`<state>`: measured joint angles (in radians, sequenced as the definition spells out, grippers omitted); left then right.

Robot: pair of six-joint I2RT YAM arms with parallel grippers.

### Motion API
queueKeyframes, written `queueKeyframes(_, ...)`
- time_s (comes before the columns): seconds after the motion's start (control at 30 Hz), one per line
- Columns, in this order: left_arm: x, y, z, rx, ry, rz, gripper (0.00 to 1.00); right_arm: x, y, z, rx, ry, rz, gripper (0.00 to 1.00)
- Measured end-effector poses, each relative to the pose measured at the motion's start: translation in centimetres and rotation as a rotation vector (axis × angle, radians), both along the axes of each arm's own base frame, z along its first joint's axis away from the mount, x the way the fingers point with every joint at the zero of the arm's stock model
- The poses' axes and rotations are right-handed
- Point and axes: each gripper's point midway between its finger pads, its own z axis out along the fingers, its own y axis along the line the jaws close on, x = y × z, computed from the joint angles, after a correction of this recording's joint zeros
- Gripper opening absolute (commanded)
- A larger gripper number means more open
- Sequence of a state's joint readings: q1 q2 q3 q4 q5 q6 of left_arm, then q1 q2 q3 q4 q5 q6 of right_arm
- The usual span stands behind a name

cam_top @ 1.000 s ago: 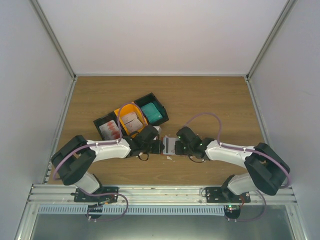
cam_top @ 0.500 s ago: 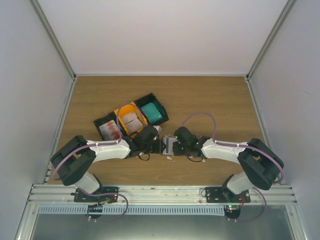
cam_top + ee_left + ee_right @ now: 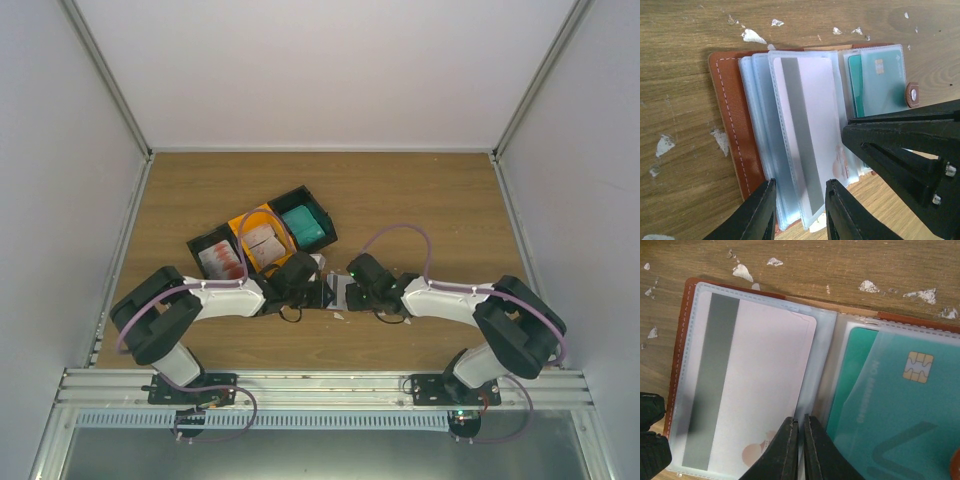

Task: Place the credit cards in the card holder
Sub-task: Turn over the card holder at the center of the board.

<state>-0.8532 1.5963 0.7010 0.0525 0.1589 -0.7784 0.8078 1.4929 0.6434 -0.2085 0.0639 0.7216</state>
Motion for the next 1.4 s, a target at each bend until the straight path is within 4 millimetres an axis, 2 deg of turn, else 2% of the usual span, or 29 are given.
queueKeyframes(0.47,-0.3,-0.6,-0.6,-0.019,0.022,-0.026,0.22,0.2,0.3,0.0,0.011,-0.008,0.000,0.05)
queueKeyframes(0.7,-0.4,-1.3,-0.2,-0.052,0.020,-0.048,0.22,0.2,0.3,0.0,0.012,-0.009,0.000,0.05)
queueKeyframes(0.93,-0.5,-1.8,0.3,-0.079,0.014,-0.074,0.25,0.1,0.1,0.5,0.027,-0.020,-0.012,0.20)
queueKeyframes(1.03,-0.6,-2.1,0.5,-0.087,0.008,-0.090,0.29,0.1,-0.5,2.0,0.035,-0.053,-0.034,0.24)
queueKeyframes(1.17,-0.4,-2.7,1.1,-0.104,-0.004,-0.111,0.35,0.9,-1.3,5.9,0.088,-0.156,-0.089,0.27)
queueKeyframes(1.3,-0.3,-4.0,2.2,-0.141,-0.020,-0.165,0.46,1.3,-2.8,9.2,0.122,-0.249,-0.165,0.29)
queueKeyframes(1.4,-0.4,-5.2,3.0,-0.176,-0.029,-0.220,0.51,1.2,-4.3,10.7,0.133,-0.298,-0.217,0.30)
